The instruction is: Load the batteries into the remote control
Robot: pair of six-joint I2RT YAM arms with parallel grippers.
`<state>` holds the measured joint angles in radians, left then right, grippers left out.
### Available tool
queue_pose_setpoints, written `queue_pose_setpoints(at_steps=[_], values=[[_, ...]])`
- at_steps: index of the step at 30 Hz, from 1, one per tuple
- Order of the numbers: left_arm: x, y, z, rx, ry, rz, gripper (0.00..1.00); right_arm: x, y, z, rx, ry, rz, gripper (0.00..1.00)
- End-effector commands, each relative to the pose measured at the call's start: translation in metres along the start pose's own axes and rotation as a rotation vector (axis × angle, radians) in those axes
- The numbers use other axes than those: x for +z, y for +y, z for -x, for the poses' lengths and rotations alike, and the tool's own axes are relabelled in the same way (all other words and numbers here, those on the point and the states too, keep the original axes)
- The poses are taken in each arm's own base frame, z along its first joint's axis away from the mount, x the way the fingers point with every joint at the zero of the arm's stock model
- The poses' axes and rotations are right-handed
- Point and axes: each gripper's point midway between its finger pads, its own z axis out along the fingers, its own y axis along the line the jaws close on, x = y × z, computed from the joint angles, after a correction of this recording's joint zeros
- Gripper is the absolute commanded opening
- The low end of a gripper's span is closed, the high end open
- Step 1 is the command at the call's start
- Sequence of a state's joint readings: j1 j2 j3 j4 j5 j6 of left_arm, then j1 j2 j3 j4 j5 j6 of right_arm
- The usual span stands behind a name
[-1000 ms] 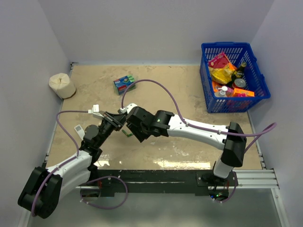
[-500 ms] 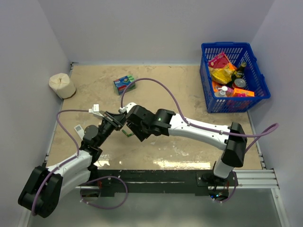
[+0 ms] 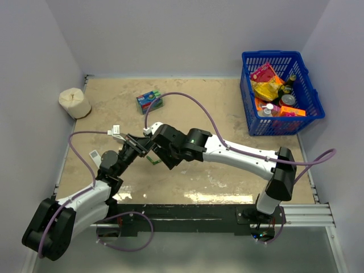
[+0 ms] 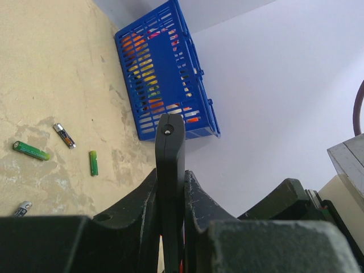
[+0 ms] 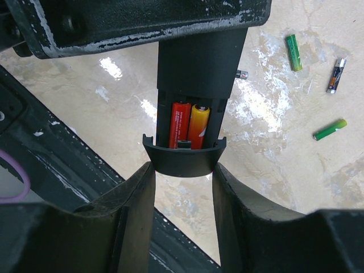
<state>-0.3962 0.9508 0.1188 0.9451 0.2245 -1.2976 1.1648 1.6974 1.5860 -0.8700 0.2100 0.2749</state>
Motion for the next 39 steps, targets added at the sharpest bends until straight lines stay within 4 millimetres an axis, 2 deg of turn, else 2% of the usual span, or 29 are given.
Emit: queue_pose_setpoints(at_steps=[1, 12, 21, 32, 39], values=[[0.001, -0.015, -0.004, 0.001, 0.021, -0.061, 0.0, -0.009, 0.002, 0.022, 0.004, -0.056, 0.013, 0.44], [0.003, -0.017, -0.005, -0.03, 0.026, -0.07, 0.0, -0.004, 0.003, 0.021, -0.005, -0.036, 0.008, 0.48], [0.002, -0.011, 0.0, -0.068, -0.009, -0.051, 0.0, 0.0, 0.001, 0.015, -0.013, -0.009, -0.002, 0.46], [0.001, -0.016, 0.008, -0.089, -0.054, -0.078, 0.0, -0.001, -0.016, 0.009, 0.026, -0.006, -0.009, 0.44], [-0.001, -0.02, 0.012, -0.121, -0.081, -0.102, 0.0, -0.002, -0.017, 0.007, 0.049, -0.016, 0.033, 0.44]])
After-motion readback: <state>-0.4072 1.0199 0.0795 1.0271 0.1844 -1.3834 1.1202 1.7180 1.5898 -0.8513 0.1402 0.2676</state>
